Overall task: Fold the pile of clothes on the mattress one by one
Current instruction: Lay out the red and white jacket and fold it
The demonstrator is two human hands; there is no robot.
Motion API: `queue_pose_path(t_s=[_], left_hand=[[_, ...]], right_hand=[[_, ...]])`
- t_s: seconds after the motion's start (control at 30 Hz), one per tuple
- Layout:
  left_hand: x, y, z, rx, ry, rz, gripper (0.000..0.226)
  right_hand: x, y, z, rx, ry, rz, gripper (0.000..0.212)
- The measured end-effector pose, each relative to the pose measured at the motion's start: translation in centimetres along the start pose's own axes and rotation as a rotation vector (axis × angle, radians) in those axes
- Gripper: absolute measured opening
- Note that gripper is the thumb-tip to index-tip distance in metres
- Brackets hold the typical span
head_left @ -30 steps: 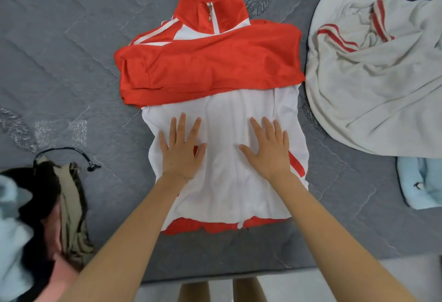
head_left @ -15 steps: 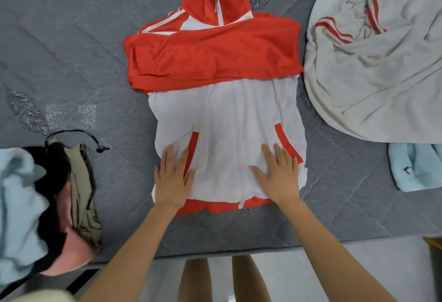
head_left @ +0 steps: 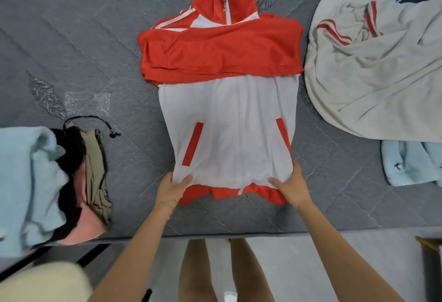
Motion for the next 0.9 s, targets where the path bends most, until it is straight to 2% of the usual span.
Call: queue_pose_path(t_s=[0.07,0.17,0.3,0.53,0.67,0.77,0.9], left_hand=[[-0.4,0.2,-0.3,-0.036,-0.032,-0.015,0.048],[-1.1,0.8,-1.3,-0.020,-0.002,0.004,0.049],[-2.6,2.1,-2.3,-0.045,-0.026,-0.025,0.048],[-6.4,5.0,-2.9,-0.129,-0.279,-0.150,0.048],[-6.3,5.7,-3.3,-0.027,-0.134,-0.155,0.048],[-4.5,5.4,-3.4,0.006,-0.041,-0.092,0.046],[-1.5,4.3,-3.2,0.057,0.071,-0.047,0.037]], right_hand=[[0.5,0.2,0.2,-0.029,0.011,0.035,0.073],[1.2,0.6,0.0,-0.018,-0.119,0.140,0.059],[2.3,1.4,-0.4,-0.035,-0.112,0.259,0.066],[6.9,4.7,-1.5,-0.074,0.174,0.371,0.071],[7.0,6.0,-0.7,-0.115,0.044,0.398,0.056],[5.4,5.4,-0.5,-0.152,-0.067,0.391,0.043],[2.3,3.8,-0.8,-0.142,-0.238,0.356,0.039]])
Point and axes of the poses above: each hand's wrist, its own y-axis away from the middle knuckle, its own z-axis out of the palm, x = y × z, the point moved 5 cm from there along -y, towards the middle knuckle, and after that the axes turned 12 degrees about x, right-handed, at the moved point
